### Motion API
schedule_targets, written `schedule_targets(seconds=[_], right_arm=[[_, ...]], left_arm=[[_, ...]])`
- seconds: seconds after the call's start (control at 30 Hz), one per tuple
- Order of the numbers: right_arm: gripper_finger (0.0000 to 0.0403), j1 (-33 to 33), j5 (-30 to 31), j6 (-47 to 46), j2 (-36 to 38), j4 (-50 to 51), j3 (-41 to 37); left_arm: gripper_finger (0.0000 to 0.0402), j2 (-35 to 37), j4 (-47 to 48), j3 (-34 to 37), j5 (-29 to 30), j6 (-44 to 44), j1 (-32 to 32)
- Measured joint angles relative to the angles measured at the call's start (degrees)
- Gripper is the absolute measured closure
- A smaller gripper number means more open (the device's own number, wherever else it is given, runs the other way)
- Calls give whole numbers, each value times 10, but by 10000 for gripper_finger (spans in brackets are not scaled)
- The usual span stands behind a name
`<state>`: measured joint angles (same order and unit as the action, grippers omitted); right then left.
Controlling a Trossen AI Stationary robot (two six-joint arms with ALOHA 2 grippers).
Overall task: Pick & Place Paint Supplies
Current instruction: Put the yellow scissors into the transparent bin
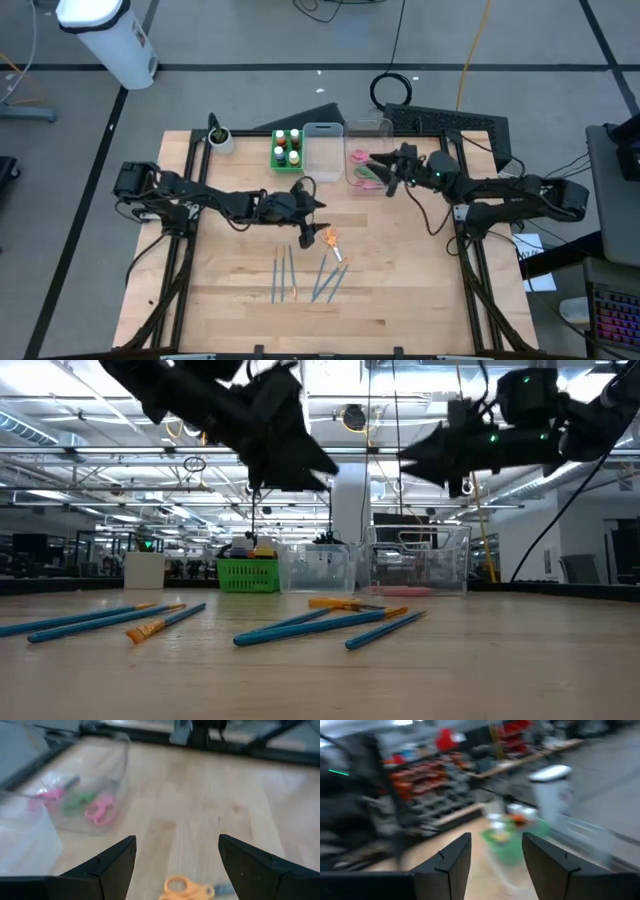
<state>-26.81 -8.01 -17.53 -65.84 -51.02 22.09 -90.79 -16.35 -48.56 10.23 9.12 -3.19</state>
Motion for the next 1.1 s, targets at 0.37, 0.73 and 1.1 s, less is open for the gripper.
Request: schedule_targets(seconds=[0.37, 0.73, 1.1], right_arm=[[237, 66, -26, 18, 47, -9, 0], [238, 70, -26, 39, 47, 7, 0], [238, 70, -24, 37, 47, 7, 0]], left_arm=[[136, -165, -10, 0, -91, -170, -10], [203, -193, -23, -1, -130, -158, 8], [321, -194, -18, 0, -111, -83, 37]])
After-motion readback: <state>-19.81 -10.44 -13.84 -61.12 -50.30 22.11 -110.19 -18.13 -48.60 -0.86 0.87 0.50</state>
